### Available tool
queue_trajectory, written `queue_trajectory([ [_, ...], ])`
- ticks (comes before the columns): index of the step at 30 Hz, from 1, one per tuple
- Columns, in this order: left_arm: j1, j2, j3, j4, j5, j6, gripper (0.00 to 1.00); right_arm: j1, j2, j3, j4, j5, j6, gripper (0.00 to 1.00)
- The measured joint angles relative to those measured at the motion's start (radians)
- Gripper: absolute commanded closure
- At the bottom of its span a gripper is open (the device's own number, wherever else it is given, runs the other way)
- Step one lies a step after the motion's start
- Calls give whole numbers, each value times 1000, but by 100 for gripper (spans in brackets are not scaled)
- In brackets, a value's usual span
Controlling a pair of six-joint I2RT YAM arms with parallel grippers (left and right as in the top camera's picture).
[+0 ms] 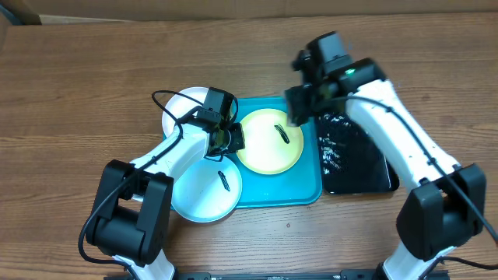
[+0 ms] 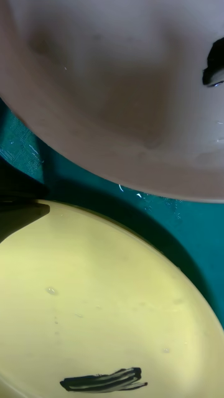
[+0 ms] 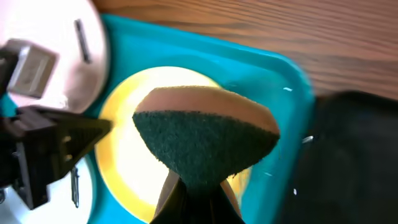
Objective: Clean dirty plates on tray and stack at the side
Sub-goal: 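Carry sponge to the yellow plate and scrub its black mark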
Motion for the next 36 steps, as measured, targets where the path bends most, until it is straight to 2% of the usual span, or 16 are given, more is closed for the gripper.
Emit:
queue_trajectory([
  [6,0,0,0,0,0,0,96,118,7,-34,11,161,0,96],
  [13,0,0,0,0,0,0,96,143,69,-39,22,280,0,96],
  [25,0,0,0,-4,0,0,96,143,216,-40,24,327,-1,96],
  [36,0,0,0,-4,0,-5,96,144,253,-40,82,361,-1,96],
])
